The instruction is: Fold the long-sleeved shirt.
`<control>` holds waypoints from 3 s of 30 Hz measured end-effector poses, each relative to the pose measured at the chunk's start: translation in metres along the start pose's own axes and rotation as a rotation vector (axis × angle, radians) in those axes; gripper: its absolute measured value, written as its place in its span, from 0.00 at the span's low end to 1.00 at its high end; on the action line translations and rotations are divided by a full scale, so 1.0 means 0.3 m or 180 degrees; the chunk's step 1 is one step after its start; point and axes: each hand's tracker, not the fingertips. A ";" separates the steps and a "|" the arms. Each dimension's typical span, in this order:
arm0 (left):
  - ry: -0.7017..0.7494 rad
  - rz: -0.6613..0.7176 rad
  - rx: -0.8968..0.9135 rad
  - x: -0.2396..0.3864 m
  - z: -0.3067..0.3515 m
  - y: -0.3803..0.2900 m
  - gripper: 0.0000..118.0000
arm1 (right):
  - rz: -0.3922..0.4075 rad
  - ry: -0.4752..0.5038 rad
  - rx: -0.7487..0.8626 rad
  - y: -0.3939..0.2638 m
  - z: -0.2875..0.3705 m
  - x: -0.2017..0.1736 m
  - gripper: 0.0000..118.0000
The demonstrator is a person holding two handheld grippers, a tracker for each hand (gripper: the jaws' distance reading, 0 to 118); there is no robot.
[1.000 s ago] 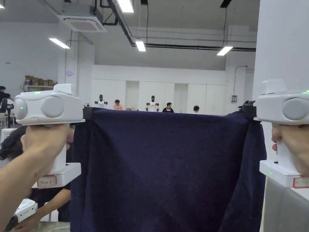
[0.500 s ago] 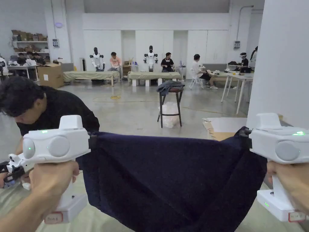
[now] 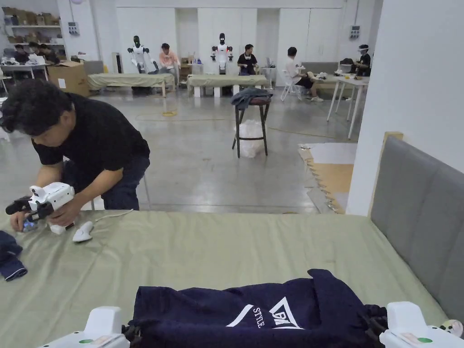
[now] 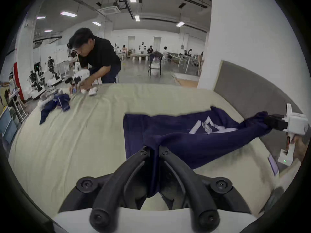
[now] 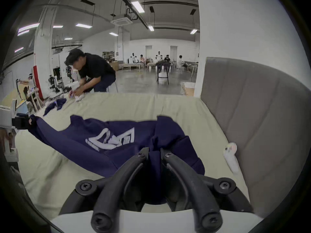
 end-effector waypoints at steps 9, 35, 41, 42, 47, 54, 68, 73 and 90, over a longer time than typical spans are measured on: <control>-0.0091 0.0280 -0.0579 -0.030 0.189 -0.459 0.12 | 0.0235 0.0111 -0.0522 -0.423 0.255 -0.065 0.08; 0.0256 0.0191 -0.0802 -0.044 0.357 -0.658 0.93 | -0.0083 0.0338 -0.1222 -0.661 0.414 -0.100 0.98; 0.0386 0.0404 0.0123 -0.005 0.450 -0.449 0.93 | -0.0244 0.0206 -0.0276 -0.457 0.496 -0.111 1.00; 0.0400 0.0427 0.0220 0.012 0.449 -0.409 0.92 | -0.0207 0.0120 -0.0169 -0.424 0.496 -0.121 0.99; 0.0452 0.0358 0.0520 0.079 0.384 -0.308 0.05 | -0.0163 -0.0156 0.0188 -0.347 0.458 -0.154 0.00; 0.0379 0.0475 0.0520 0.127 0.287 -0.254 0.04 | -0.0290 -0.0038 0.0127 -0.313 0.405 -0.169 0.00; 0.0428 0.0449 0.0268 0.097 0.037 -0.197 0.04 | -0.0223 0.0077 -0.0261 -0.149 -0.011 -0.092 0.00; 0.0433 0.0448 0.0150 0.086 -0.048 -0.177 0.04 | -0.0266 0.0336 -0.0452 -0.044 -0.337 -0.059 0.94; 0.0547 0.0579 -0.0168 -0.071 -0.223 -0.201 0.04 | -0.0071 0.0503 -0.1798 0.074 -0.847 -0.094 0.18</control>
